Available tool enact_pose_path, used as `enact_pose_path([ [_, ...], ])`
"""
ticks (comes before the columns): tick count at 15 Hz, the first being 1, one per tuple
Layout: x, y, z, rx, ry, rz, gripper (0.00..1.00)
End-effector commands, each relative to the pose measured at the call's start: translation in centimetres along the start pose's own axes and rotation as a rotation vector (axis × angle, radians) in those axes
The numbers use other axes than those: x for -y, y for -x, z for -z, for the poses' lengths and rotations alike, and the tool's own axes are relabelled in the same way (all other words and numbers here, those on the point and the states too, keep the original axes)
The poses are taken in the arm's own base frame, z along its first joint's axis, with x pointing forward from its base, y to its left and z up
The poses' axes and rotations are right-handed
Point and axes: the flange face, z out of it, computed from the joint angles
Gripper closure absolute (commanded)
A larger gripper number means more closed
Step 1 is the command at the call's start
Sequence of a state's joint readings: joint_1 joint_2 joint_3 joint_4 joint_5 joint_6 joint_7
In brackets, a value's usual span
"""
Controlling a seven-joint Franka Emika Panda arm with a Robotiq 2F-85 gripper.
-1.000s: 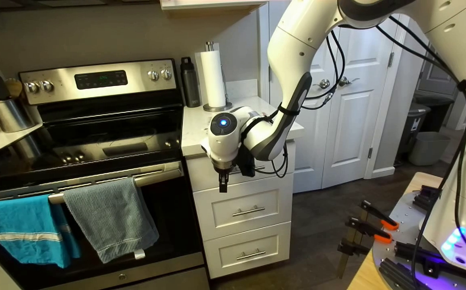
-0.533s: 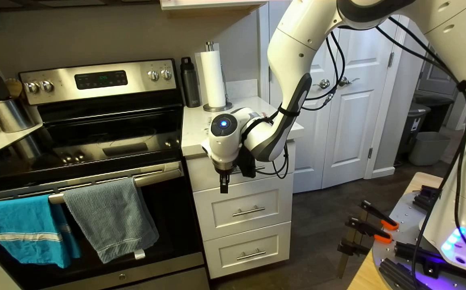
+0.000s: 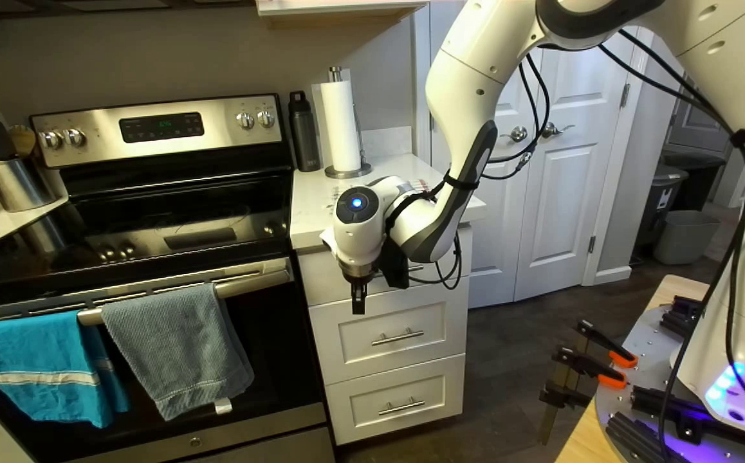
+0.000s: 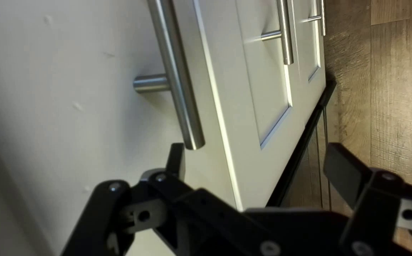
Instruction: Open the topmost drawer.
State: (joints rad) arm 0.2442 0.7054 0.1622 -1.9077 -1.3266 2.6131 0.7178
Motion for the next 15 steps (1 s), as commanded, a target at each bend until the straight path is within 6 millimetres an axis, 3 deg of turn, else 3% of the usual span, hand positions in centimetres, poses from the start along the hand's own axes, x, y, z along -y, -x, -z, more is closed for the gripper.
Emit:
enact_pose_path([
  [1, 0.7, 0.2, -0.4, 0.015, -0.018, 0.001, 0.0],
  [15, 0.4, 1.4, 0.6, 0.197, -0.066, -0.09, 0.0],
])
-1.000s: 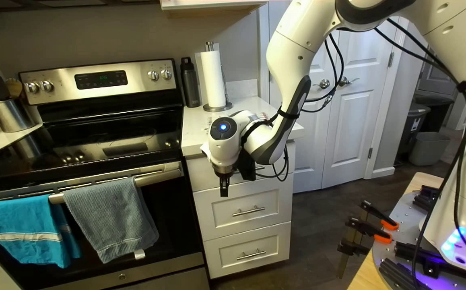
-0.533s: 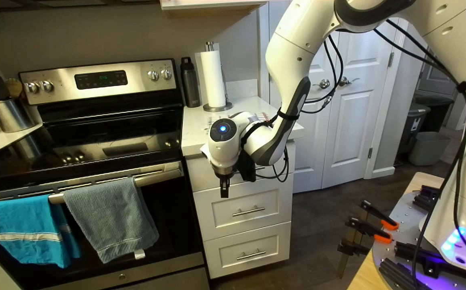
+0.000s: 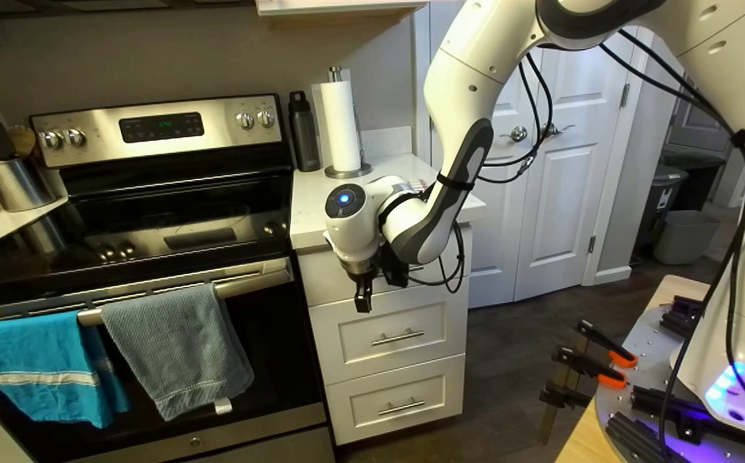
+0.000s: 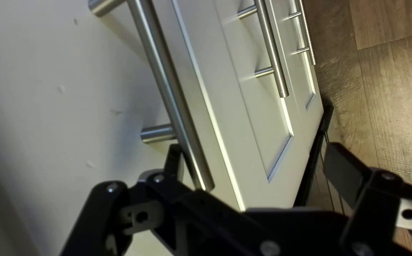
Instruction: Open the topmost drawer.
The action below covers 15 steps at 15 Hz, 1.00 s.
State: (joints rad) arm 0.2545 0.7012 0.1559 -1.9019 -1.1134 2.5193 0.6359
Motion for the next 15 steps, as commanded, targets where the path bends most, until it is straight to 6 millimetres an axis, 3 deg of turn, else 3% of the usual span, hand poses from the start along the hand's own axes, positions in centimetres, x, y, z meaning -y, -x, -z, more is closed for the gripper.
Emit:
enact_pose_path([
  [1, 1.3, 1.4, 1.0, 0.067, -0.041, 0.008, 0.0],
  [15, 7.4, 0.7, 3.1, 0.104, -0.104, 0.303, 0.0],
])
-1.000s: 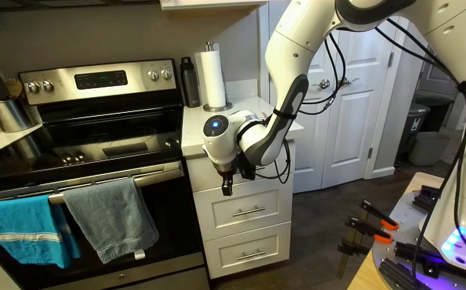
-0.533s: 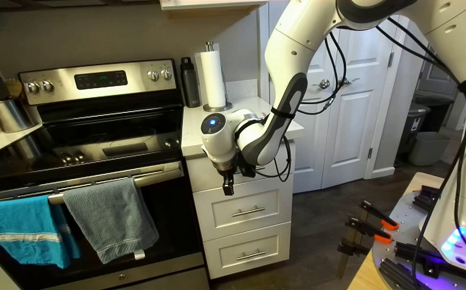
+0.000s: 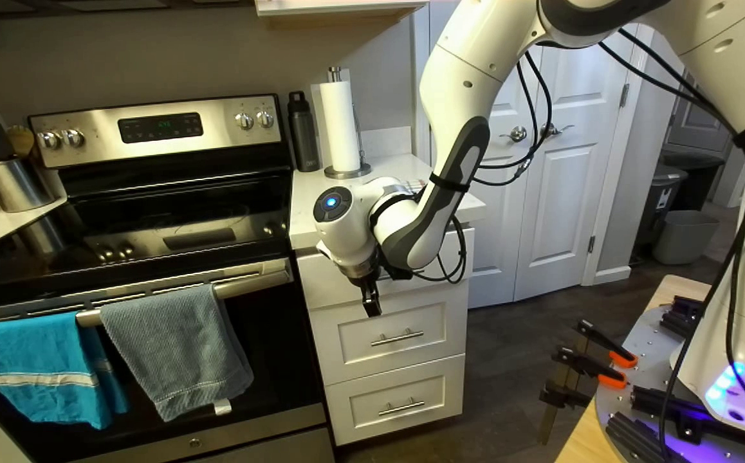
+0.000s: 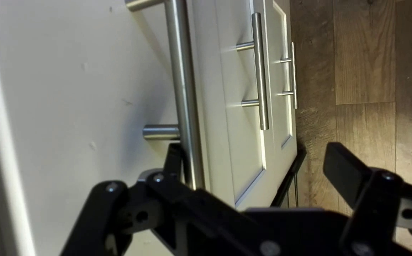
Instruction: Open the topmost drawer.
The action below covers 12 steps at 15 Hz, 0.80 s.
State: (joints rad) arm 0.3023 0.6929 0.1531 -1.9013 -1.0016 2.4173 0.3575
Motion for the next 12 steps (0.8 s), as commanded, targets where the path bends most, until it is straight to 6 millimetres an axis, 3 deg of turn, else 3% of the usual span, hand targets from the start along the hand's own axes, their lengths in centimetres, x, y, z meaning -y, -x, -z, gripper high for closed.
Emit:
enact_pose_path([
  [1, 6.2, -0.5, 2.5, 0.004, -0.098, 0.089, 0.0],
  [9, 6.8, -0.6, 3.1, 0.04, -0.132, 0.117, 0.0],
  [12, 7.9, -0.5, 3.0, 0.037, -0.139, 0.176, 0.0],
])
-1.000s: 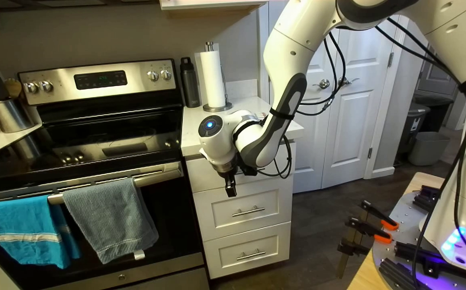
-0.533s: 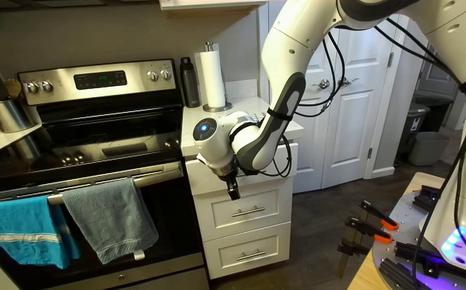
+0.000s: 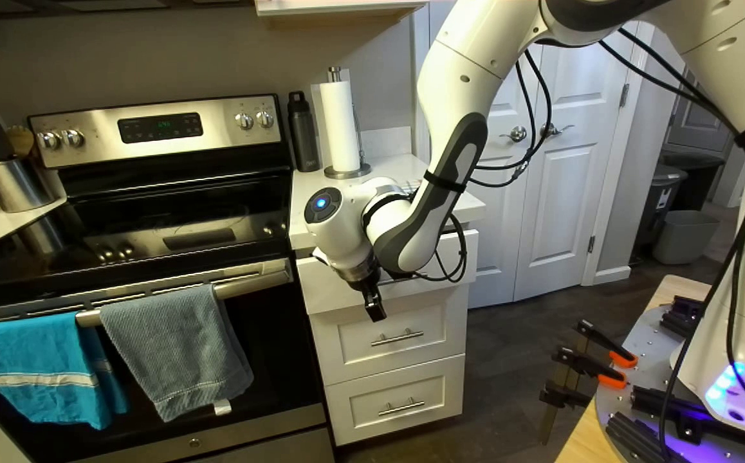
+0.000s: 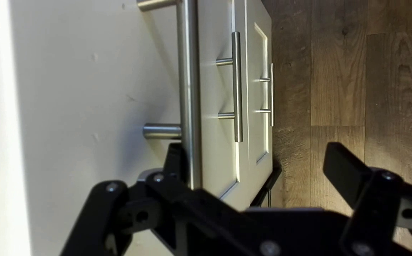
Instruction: Open the topmost drawer.
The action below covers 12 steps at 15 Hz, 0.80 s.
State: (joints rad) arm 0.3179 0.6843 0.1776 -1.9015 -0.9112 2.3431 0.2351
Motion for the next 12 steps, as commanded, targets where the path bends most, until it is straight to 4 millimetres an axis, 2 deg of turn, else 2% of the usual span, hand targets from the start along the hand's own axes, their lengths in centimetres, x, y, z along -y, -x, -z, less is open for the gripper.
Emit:
enact_pose_path([
  [1, 7.3, -0.7, 1.6, -0.025, -0.093, 0.123, 0.0],
  [3, 8.6, -0.7, 1.8, -0.024, -0.088, 0.165, 0.0],
  [7, 16.4, -1.7, 3.6, -0.039, -0.16, 0.304, 0.0],
  [9, 19.4, -2.2, 4.9, -0.062, -0.225, 0.381, 0.0],
  [12, 20.6, -2.7, 7.6, -0.144, -0.279, 0.415, 0.0],
])
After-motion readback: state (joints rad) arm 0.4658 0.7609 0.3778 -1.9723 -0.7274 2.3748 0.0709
